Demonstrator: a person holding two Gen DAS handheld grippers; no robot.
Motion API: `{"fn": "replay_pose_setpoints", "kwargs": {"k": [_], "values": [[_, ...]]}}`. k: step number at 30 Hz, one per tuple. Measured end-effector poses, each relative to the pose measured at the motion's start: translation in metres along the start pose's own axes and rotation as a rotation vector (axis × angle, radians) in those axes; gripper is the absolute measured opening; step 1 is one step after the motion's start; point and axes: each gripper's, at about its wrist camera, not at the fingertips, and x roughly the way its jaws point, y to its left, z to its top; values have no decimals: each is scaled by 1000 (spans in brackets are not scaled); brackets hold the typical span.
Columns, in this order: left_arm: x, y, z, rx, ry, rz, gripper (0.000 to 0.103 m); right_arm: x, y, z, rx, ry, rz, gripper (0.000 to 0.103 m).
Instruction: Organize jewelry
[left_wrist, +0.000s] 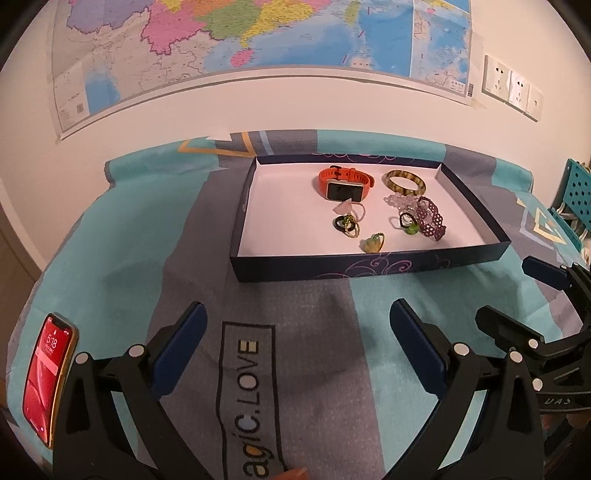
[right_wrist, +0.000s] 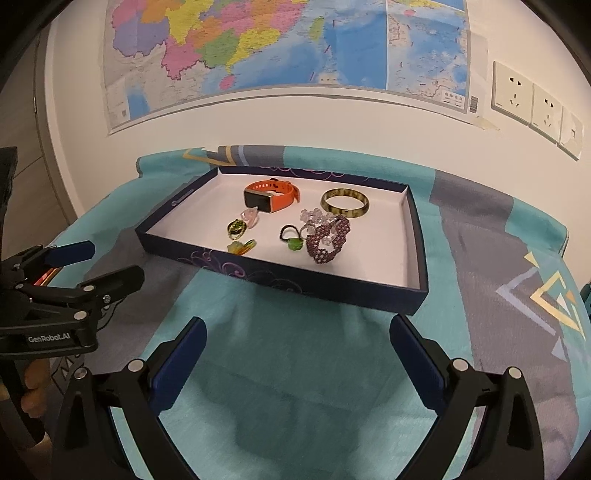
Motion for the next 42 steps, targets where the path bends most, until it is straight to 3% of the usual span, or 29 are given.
{"fn": "replay_pose_setpoints", "kwargs": {"k": [42], "values": [[-5,-9,-10,17,13,-15,98,-2,-2,-10,25,21,2,96]]}}
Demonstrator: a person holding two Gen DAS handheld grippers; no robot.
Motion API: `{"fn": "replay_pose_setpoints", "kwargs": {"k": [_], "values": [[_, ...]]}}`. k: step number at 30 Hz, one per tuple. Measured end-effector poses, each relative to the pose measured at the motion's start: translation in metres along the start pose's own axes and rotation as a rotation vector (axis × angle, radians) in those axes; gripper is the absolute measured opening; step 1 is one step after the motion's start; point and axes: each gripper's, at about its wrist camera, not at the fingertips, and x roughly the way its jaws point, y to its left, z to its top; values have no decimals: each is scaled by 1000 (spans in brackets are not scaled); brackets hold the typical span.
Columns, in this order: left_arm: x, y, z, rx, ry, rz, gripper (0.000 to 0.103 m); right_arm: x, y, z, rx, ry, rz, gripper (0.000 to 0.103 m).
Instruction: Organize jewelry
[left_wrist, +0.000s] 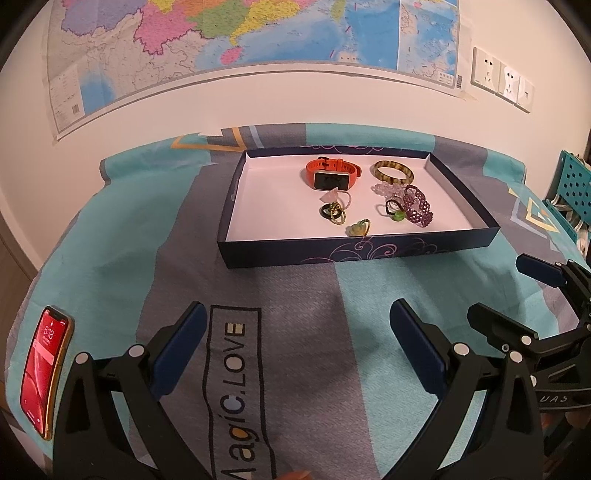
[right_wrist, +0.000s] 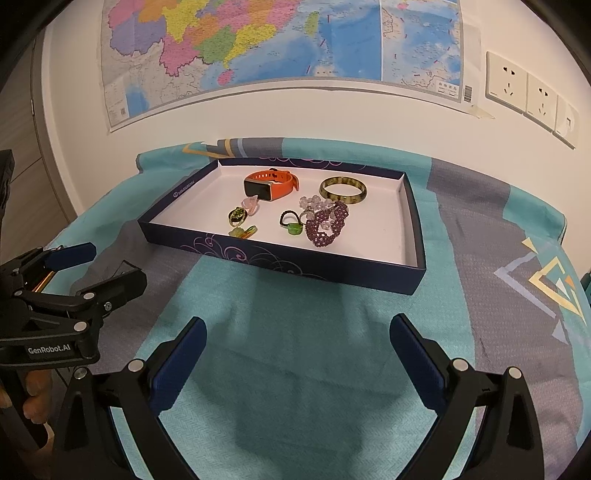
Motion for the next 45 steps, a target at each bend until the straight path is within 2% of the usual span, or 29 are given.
{"fn": "replay_pose_setpoints", "kwargs": {"k": [45], "values": [[6,-1,-3,-6,23,-5,98,1,1,-1,9,12,0,96]]}}
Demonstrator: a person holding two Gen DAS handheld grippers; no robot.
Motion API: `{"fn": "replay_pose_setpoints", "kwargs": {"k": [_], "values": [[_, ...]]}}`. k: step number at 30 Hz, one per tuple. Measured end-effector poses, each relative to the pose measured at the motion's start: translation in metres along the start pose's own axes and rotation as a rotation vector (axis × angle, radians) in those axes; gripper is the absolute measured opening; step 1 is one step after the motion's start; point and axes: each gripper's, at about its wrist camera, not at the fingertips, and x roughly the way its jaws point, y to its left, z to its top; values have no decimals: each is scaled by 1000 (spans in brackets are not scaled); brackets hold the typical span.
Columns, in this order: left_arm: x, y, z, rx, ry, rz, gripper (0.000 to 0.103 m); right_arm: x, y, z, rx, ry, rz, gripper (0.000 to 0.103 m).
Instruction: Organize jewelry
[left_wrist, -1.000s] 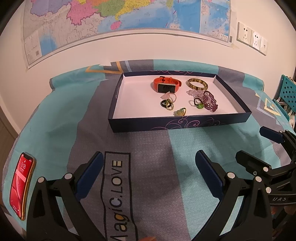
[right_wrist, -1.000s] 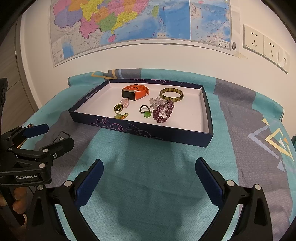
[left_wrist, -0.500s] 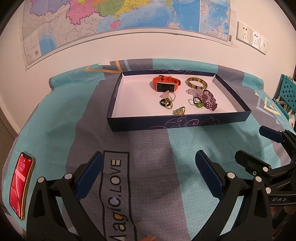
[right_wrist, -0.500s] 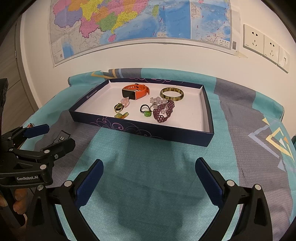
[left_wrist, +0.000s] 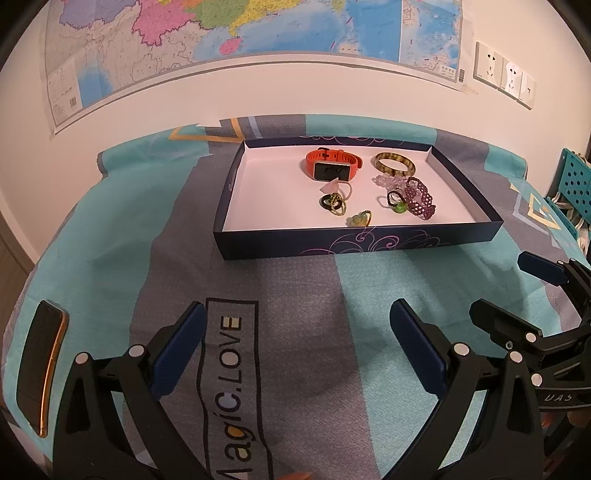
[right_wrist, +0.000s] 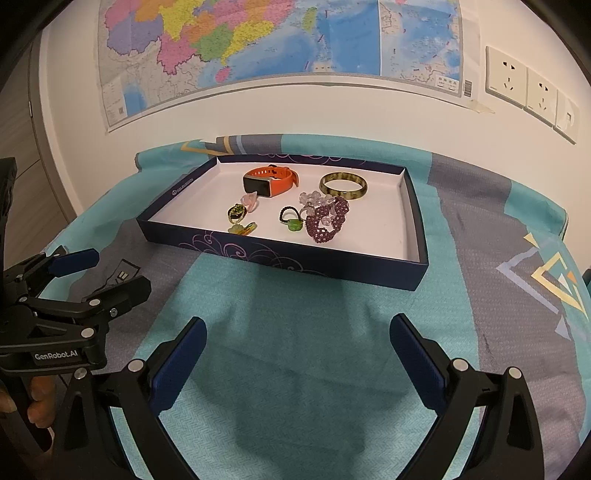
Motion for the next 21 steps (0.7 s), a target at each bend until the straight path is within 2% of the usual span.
{"fn": "replay_pose_setpoints", "kwargs": {"k": [13,17,21], "values": [[2,-1,0,1,1,1,98,0,0,-1,1,1,4,96],[17,-1,0,-16,64,-5,98,2,-3,-1,1,20,-4,96],[43,1,1,-28,166,16,98,7,-18,-2,-5,56,-55,96]]}}
